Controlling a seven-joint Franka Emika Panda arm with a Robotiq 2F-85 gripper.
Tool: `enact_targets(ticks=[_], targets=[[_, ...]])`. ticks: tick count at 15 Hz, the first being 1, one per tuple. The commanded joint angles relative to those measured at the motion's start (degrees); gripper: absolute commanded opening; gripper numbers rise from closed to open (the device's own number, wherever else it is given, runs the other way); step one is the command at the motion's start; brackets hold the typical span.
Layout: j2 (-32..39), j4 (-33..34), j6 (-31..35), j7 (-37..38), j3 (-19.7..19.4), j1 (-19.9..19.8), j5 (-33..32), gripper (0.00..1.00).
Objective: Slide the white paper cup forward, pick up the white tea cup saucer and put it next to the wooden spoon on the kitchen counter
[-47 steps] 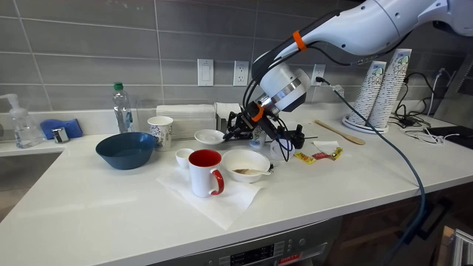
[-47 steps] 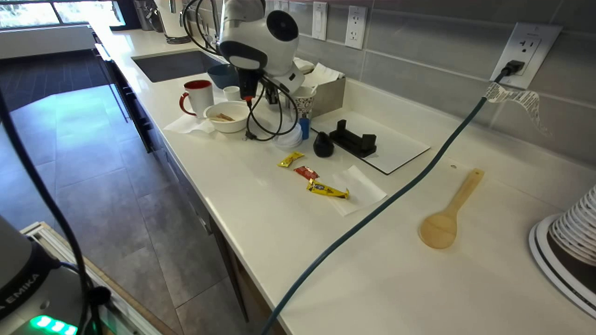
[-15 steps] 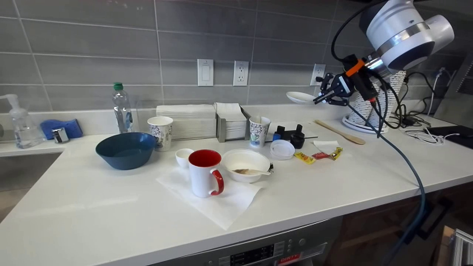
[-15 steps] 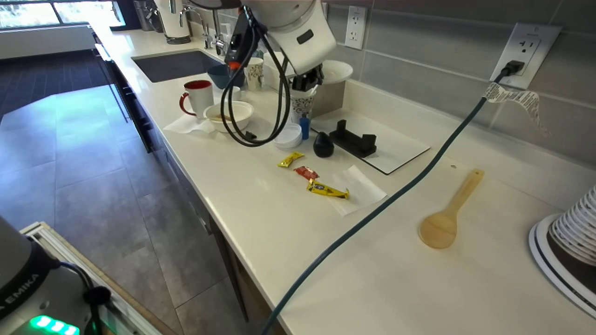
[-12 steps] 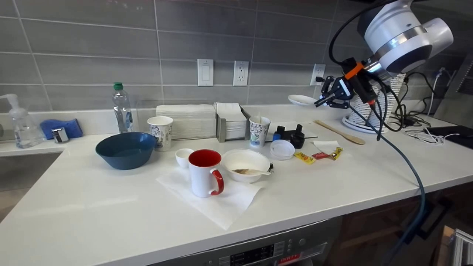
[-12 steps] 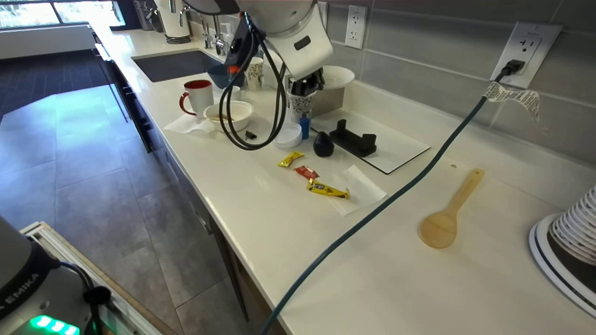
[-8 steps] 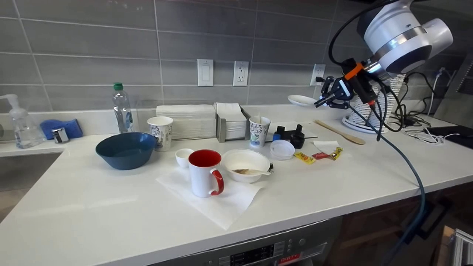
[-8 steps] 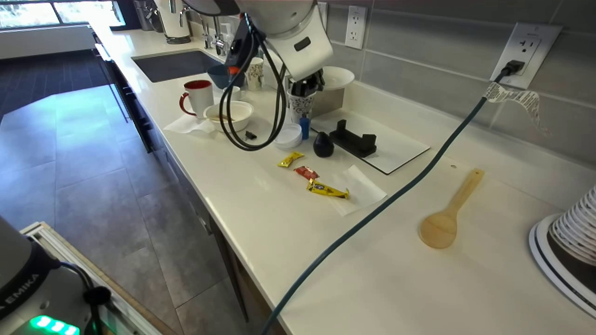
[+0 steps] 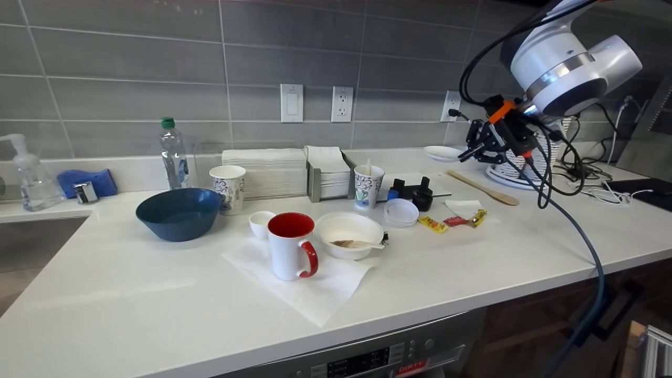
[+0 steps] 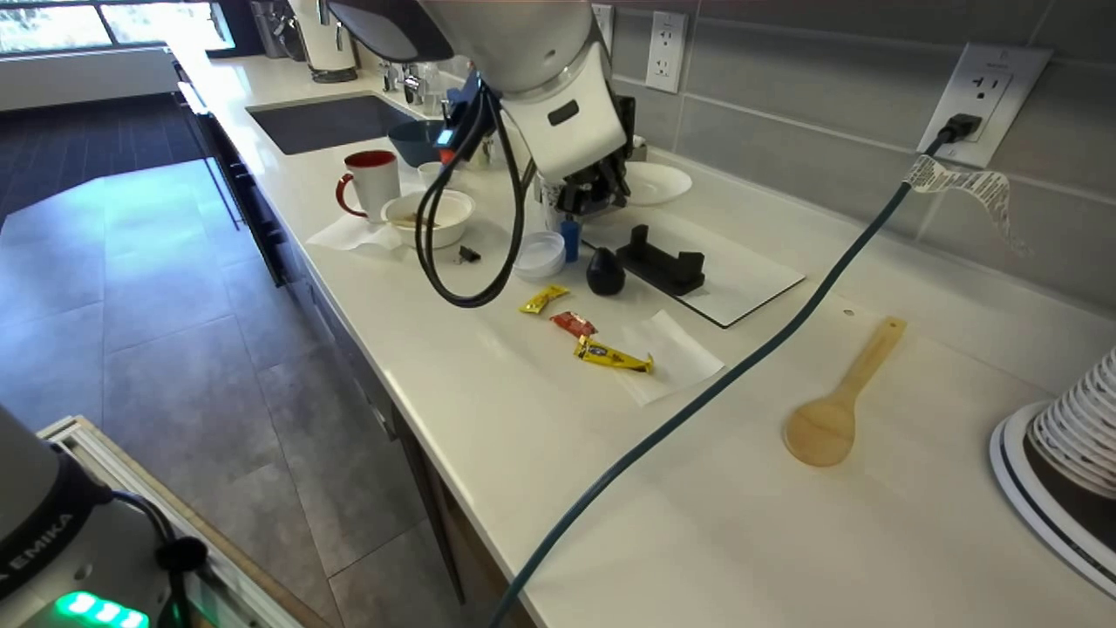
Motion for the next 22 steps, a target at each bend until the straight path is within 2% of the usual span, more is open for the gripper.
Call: enact_targets(ticks=[1, 9, 13, 18, 19, 21, 22], targets=[[2.7, 1.6, 5.5, 2.9, -0.2, -0.3, 2.2, 0.02], [9.6, 8.1, 13.4, 3.4, -0.5, -0.3, 13.1, 0.02], [14.1, 11.2, 16.9, 4.9, -0.9, -0.5, 16.6, 0.02], [19.3, 13.1, 20.0, 7.2, -1.2, -0.1, 18.0, 0.02], [19.8, 12.5, 19.7, 11.9, -4.8, 3.4, 14.1, 0.02], [21.3, 12.7, 19.1, 13.8, -6.0, 4.4, 13.5, 0.02], [19.4, 10.7, 17.5, 13.1, -6.7, 4.7, 12.7, 0.06]])
